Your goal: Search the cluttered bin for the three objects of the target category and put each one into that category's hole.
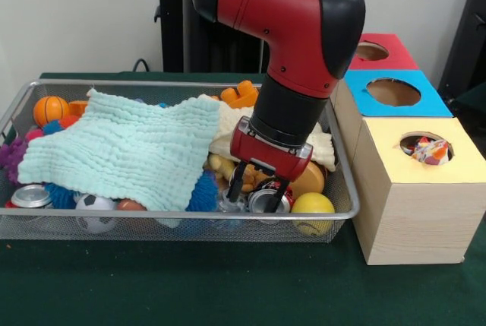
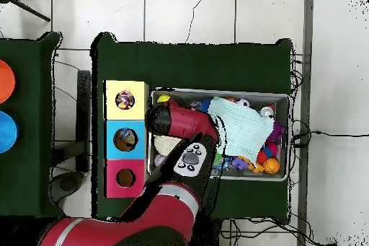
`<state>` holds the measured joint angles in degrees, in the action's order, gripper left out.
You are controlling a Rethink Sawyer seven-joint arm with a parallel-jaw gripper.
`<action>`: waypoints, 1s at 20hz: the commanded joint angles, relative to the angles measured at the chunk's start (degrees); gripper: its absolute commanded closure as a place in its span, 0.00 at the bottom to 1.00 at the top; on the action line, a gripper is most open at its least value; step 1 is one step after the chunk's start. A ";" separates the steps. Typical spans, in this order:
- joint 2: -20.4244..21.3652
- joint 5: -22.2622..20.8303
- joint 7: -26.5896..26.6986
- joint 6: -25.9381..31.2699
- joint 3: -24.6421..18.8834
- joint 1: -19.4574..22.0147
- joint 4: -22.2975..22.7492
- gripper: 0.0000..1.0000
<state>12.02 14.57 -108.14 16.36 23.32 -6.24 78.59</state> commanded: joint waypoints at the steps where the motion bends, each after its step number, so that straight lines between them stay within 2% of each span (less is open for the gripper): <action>1: -6.94 4.06 -14.45 6.15 -0.83 0.13 -1.43 0.00; 4: -7.29 5.71 -16.15 9.42 0.70 -0.90 -1.67 0.00; 6: -8.76 7.15 -18.44 13.39 3.46 -2.23 -3.06 0.00; 8: -11.09 8.18 -21.91 20.15 8.89 -4.51 -5.37 0.00; 11: -13.08 8.42 -24.21 27.83 13.45 -6.10 -7.30 0.00; 15: -12.26 7.97 -24.14 31.55 13.95 -6.48 -7.32 0.00; 20: -12.20 8.11 -22.68 24.61 10.19 -4.80 -7.08 0.00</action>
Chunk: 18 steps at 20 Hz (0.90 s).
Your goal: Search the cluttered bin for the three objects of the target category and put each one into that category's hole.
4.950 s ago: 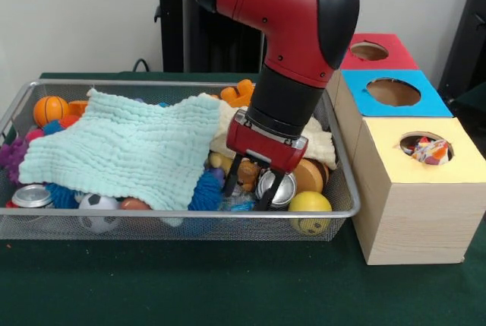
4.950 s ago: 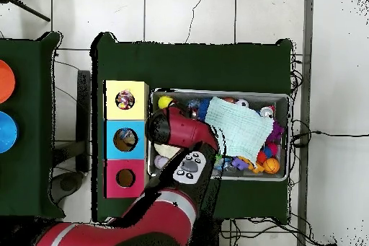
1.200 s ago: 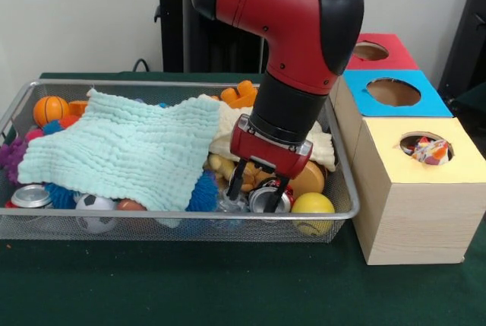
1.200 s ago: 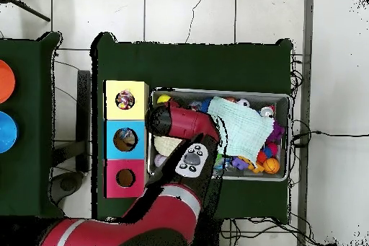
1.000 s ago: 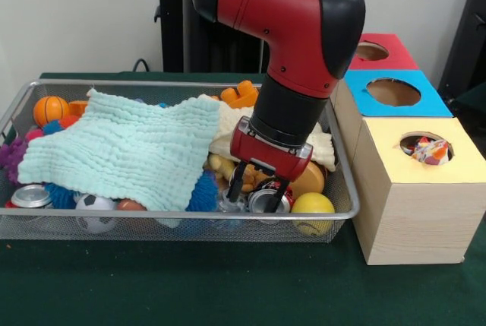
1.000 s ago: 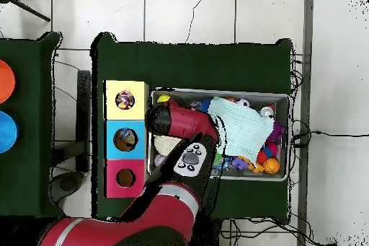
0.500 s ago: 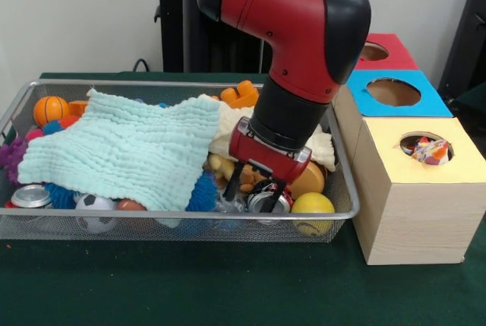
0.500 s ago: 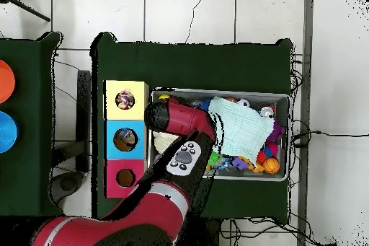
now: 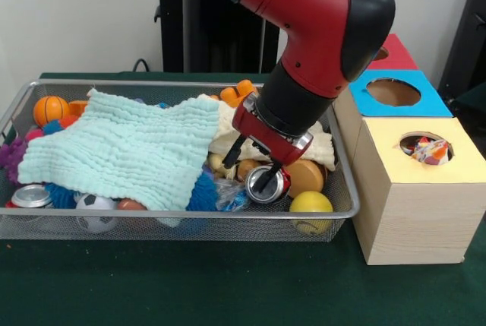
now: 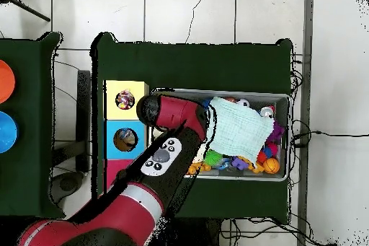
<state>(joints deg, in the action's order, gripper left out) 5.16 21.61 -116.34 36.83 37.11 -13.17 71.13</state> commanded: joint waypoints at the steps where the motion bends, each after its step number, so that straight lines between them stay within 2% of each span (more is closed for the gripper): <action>1: -5.20 1.08 -14.00 2.31 -4.79 2.62 0.67 0.00; 4: -4.10 0.90 -11.30 -4.51 -8.98 4.36 2.12 0.00; 6: -2.39 1.36 -9.44 -12.02 -13.66 6.19 4.70 0.00; 8: 0.01 1.46 -7.30 -17.23 -19.31 8.88 7.89 0.00; 11: 1.70 -0.98 -6.88 -23.55 -23.02 11.05 9.58 0.00; 14: 3.19 -1.94 -7.37 -26.20 -26.26 12.94 11.78 0.00; 18: 2.39 -2.84 -7.74 -25.77 -26.07 13.25 10.61 0.00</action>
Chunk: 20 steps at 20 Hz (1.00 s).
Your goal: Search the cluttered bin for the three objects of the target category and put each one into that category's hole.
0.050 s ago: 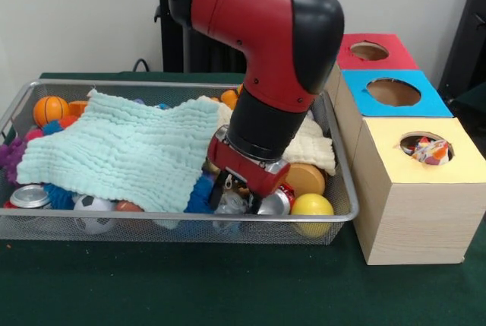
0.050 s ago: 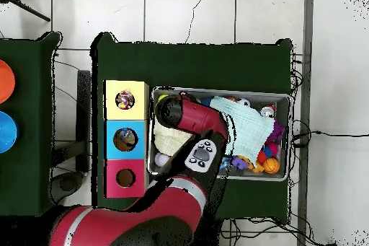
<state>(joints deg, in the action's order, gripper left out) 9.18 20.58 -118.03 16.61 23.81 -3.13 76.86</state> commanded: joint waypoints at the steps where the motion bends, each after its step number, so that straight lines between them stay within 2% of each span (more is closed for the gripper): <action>1: -2.01 -1.84 -6.17 -5.38 -12.55 3.18 4.45 0.00; 5: -3.08 -1.00 -6.85 -1.93 -10.22 1.91 2.91 0.00; 10: -2.66 -0.24 -6.53 7.11 -9.36 1.27 2.10 0.00; 13: -0.54 -0.97 -3.19 11.59 -12.87 3.34 3.09 0.00; 16: 1.10 -1.54 -0.30 12.89 -16.30 5.27 4.03 0.00; 20: 0.75 -3.11 1.14 12.61 -16.90 5.93 2.71 0.00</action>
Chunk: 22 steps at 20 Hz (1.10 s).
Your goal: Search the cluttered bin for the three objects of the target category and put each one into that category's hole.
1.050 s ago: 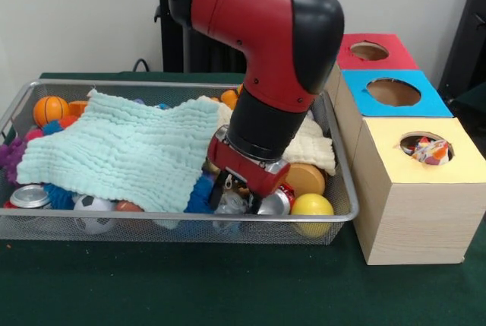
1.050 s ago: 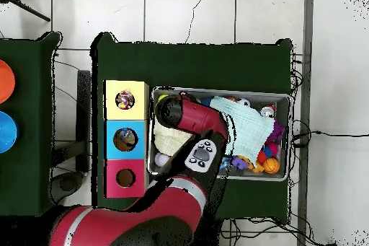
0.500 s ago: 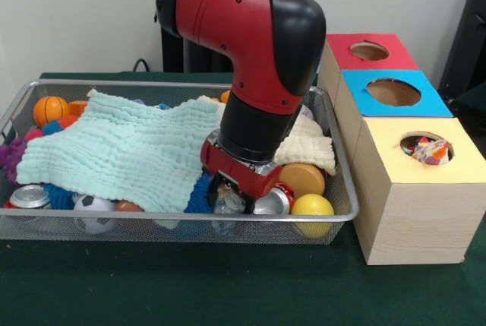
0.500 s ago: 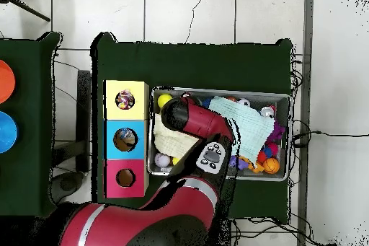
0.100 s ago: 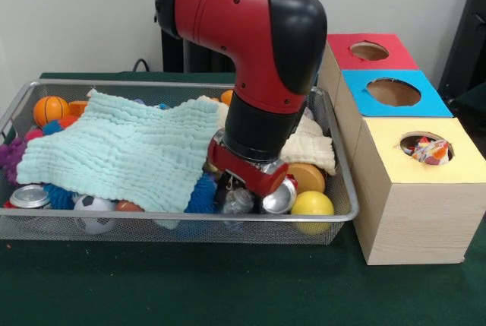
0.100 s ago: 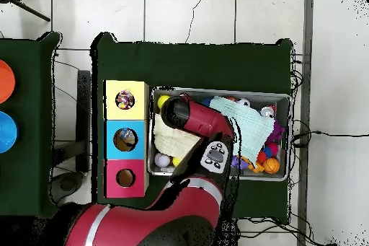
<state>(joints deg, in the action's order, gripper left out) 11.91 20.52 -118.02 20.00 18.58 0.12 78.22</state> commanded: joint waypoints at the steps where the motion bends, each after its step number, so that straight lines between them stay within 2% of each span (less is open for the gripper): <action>1: -2.18 -3.43 1.17 9.23 -11.42 2.63 0.89 0.00; 2: -2.46 -4.30 1.39 8.79 -10.51 2.09 0.15 0.00; 3: -2.35 -4.83 1.63 8.80 -11.19 2.68 0.14 1.00; 7: -2.63 -5.03 0.02 9.79 -9.50 1.58 -0.54 1.00; 13: -2.64 -6.37 0.41 12.32 -9.17 1.45 -1.34 1.00; 19: -2.41 -7.56 0.51 11.89 -9.32 1.35 -1.34 1.00; 22: -2.69 -8.77 -0.62 10.99 -6.79 -0.32 -2.56 1.00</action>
<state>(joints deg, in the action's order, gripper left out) 12.73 15.95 -118.03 22.93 16.05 1.12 75.70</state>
